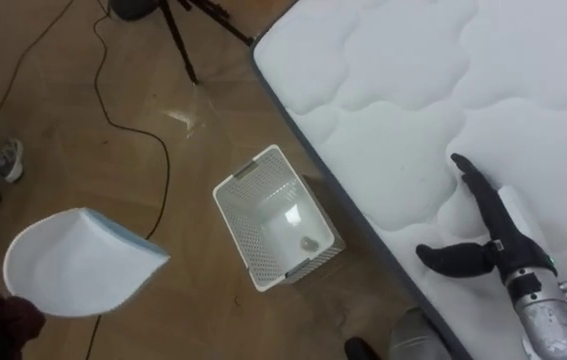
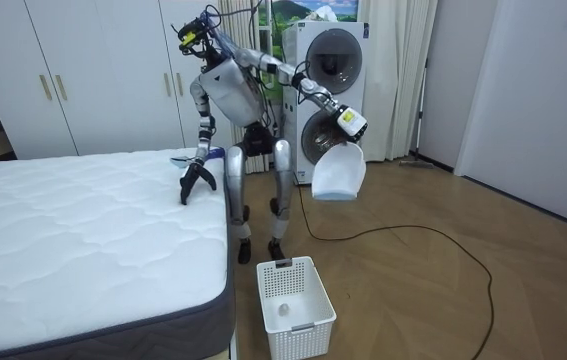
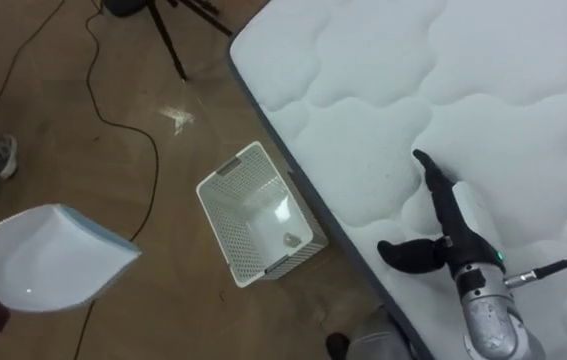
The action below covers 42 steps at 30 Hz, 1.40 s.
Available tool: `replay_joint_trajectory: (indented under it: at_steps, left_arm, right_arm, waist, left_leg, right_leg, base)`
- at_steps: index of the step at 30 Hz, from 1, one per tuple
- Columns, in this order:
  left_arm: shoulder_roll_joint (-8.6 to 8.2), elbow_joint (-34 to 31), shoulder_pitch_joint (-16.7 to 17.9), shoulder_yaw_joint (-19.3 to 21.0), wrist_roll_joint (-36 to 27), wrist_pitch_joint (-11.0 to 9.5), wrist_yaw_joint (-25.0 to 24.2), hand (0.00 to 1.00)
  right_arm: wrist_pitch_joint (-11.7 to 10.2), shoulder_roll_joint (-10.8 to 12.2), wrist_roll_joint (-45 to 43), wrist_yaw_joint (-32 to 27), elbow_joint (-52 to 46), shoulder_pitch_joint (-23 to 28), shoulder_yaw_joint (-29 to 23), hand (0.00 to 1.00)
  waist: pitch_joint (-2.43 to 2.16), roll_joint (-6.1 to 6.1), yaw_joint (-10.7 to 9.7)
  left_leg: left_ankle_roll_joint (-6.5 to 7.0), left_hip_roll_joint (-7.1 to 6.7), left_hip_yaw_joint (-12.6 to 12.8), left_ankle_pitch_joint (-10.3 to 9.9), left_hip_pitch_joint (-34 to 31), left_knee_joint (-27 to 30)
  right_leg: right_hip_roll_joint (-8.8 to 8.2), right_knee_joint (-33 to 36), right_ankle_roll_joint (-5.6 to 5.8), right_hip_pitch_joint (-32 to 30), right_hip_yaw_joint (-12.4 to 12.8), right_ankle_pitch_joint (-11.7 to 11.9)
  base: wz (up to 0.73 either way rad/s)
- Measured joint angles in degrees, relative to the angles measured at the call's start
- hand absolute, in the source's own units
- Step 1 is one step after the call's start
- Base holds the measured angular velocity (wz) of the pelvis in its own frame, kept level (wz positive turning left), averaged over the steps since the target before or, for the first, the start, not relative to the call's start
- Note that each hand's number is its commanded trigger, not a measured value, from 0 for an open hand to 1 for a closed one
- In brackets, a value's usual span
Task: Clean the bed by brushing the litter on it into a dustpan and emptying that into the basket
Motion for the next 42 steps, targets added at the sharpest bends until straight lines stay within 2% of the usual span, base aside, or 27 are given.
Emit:
replay_joint_trajectory:
  at_steps: [3,5,9,13,16,18,20,22,25,26,28,30,31,33,34,35,36,39,42]
  left_arm:
    - [2.01,-4.0,-0.7,-0.7,2.3,0.5,0.1,1.0]
    - [2.49,-5.6,-1.0,-1.2,2.3,0.5,0.1,1.0]
    - [2.48,-7.5,-1.8,-2.2,2.3,0.5,0.1,1.0]
    - [2.46,-8.3,-3.1,-2.7,2.2,0.0,0.7,1.0]
    - [2.45,-9.4,-2.8,-3.4,1.0,-0.7,2.3,1.0]
    - [2.39,-11.0,-2.6,-3.9,1.1,-1.7,2.8,1.0]
    - [2.34,-12.8,-2.4,-4.1,1.2,-1.9,2.9,1.0]
    - [2.29,-14.7,-2.3,-4.7,1.1,-2.4,3.0,1.0]
    - [2.27,-18.8,-2.4,-4.6,1.1,-4.1,4.4,1.0]
    - [2.25,-21.4,-2.1,-4.1,1.1,-4.7,5.4,1.0]
    - [1.73,-25.4,-1.1,-2.8,1.1,-6.1,7.1,1.0]
    - [0.85,-29.0,1.2,-1.0,1.1,-7.8,8.0,1.0]
    - [0.53,-30.0,2.1,-0.5,1.1,-7.9,8.2,1.0]
    - [0.01,-35.3,8.5,3.2,0.8,-8.1,9.2,1.0]
    - [-0.22,-36.0,9.6,4.0,0.7,-8.3,9.4,1.0]
    - [-0.94,-37.2,11.9,6.1,0.7,-8.6,9.7,1.0]
    - [-2.17,-38.3,13.7,8.3,0.8,-8.8,10.3,1.0]
    - [-4.39,-42.2,16.8,12.1,1.0,-8.9,10.9,1.0]
    - [-4.45,-45.1,17.4,12.5,0.4,-9.4,11.3,1.0]
  right_arm:
    - [-0.3,-0.1,-0.1,0.0,0.0,-0.1,0.0,0.0]
    - [-0.4,-0.1,-0.1,0.1,0.1,-0.4,0.0,0.0]
    - [-1.1,0.0,-0.1,0.2,0.4,-1.3,0.0,0.0]
    - [-1.6,-0.1,2.2,0.2,0.6,-1.7,0.0,0.0]
    - [-2.2,-0.1,4.5,0.1,1.0,-2.0,-0.1,0.0]
    - [-2.3,-0.2,4.4,0.0,1.5,-2.4,-0.1,0.0]
    - [-3.0,-0.3,4.2,-0.2,2.4,-2.4,0.0,0.0]
    - [-3.6,-0.3,4.2,-0.7,3.2,-2.3,0.1,0.0]
    - [-4.8,-0.3,4.1,-2.7,5.4,-2.1,0.6,0.0]
    - [-5.3,-0.2,4.1,-3.3,6.5,-1.7,0.6,0.0]
    - [-5.4,-0.3,4.2,-4.0,7.5,-0.8,0.6,0.0]
    - [-5.2,-0.2,4.1,-4.2,8.9,-0.1,0.8,0.0]
    - [-5.2,-0.2,4.2,-4.2,9.6,0.0,1.0,0.0]
    - [-3.9,-0.1,4.4,-4.5,10.0,1.3,1.5,0.0]
    - [-3.4,0.0,4.4,-4.7,10.0,1.3,1.6,0.0]
    - [-2.5,0.3,4.4,-5.0,10.1,1.9,1.7,0.0]
    - [-2.0,0.7,4.5,-5.7,10.5,2.8,1.7,0.0]
    - [-0.9,2.2,4.7,-7.1,10.8,5.9,-0.1,0.0]
    - [-0.1,2.6,5.3,-8.4,10.8,7.9,-0.9,0.0]
  waist:
    - [0.04,0.25,-0.5]
    - [0.14,0.4,-1.0]
    - [0.37,0.65,-1.8]
    - [0.49,0.6,-2.0]
    - [0.97,0.01,-2.1]
    - [1.46,-0.59,-2.0]
    - [1.72,-1.36,-2.0]
    - [1.73,-1.7,-2.0]
    - [1.6,-2.32,-1.5]
    - [1.54,-3.18,-1.1]
    - [1.28,-4.1,0.2]
    - [0.55,-5.54,3.6]
    - [0.37,-6.04,4.4]
    - [-0.5,-7.56,7.1]
    - [-0.73,-8.04,8.0]
    - [-1.09,-8.66,8.8]
    - [-1.28,-9.06,9.1]
    - [-1.54,-10.07,9.6]
    - [-1.59,-10.58,9.9]
  left_leg:
    - [0.01,-0.04,0.3,0.0,0.1,-0.1]
    - [0.02,-0.08,0.7,0.0,0.5,-0.1]
    - [0.04,-0.04,2.6,0.0,1.2,-0.7]
    - [0.06,0.06,3.0,0.0,1.5,-0.7]
    - [0.12,0.06,3.3,-0.1,1.9,-0.6]
    - [0.15,0.15,3.3,-0.1,1.8,-0.6]
    - [0.15,0.24,3.2,-0.1,2.0,-0.5]
    - [0.15,0.48,3.1,-0.1,2.0,-0.5]
    - [0.16,1.21,2.7,-0.1,2.3,-0.6]
    - [0.15,1.31,2.3,-0.1,2.7,-0.6]
    - [-0.08,1.31,-0.1,-0.3,3.0,-0.5]
    - [-0.89,1.36,-5.4,-0.7,3.4,-0.2]
    - [-1.04,1.4,-6.0,-0.8,3.8,-0.2]
    - [-1.95,1.98,-7.8,-1.4,6.0,0.1]
    - [-1.99,1.99,-8.6,-1.4,6.5,0.0]
    - [-2.17,1.93,-10.6,-1.5,7.4,0.1]
    - [-2.51,2.06,-11.9,-1.7,8.4,0.0]
    - [-3.4,2.26,-13.9,-2.3,11.1,-0.3]
    - [-3.06,2.61,-13.6,-3.5,13.6,-0.8]
  right_leg:
    - [-0.07,0.0,0.07,0.0,0.1,0.0]
    - [-0.09,0.0,0.12,0.0,0.3,-0.1]
    - [0.09,0.1,0.25,-0.1,1.6,-0.2]
    - [0.08,0.1,0.23,-0.1,1.7,-0.2]
    - [-0.05,0.4,0.16,0.3,1.8,-0.5]
    - [-0.07,0.5,0.16,0.3,1.6,-0.5]
    - [0.02,0.5,0.15,0.5,1.5,-0.5]
    - [0.0,0.0,0.09,0.9,0.9,-0.4]
    - [0.15,-1.9,-0.15,2.4,-0.8,0.1]
    - [0.26,-2.5,-0.15,3.1,-1.1,0.1]
    - [0.78,-4.0,-0.16,4.2,-1.5,0.5]
    - [2.65,-6.5,-0.23,5.6,-0.2,1.7]
    - [3.08,-7.1,-0.15,6.2,0.4,1.9]
    - [4.81,-10.1,0.07,9.0,2.6,3.0]
    - [5.22,-10.8,0.08,9.7,3.1,3.3]
    - [5.59,-12.4,0.17,11.6,2.9,3.8]
    - [6.0,-14.1,0.31,13.4,2.9,4.4]
    - [6.53,-17.5,0.79,17.3,2.9,5.4]
    - [6.89,-19.3,1.36,19.9,3.1,6.0]
  base:
    - [0.0]
    - [-0.05]
    - [-0.13]
    - [-0.02]
    - [0.0]
    - [0.05]
    - [0.06]
    - [0.11]
    - [0.15]
    - [0.09]
    - [-0.08]
    - [-0.56]
    - [-0.69]
    - [-0.76]
    - [-0.67]
    - [-0.39]
    - [-0.23]
    - [-0.04]
    - [-0.17]
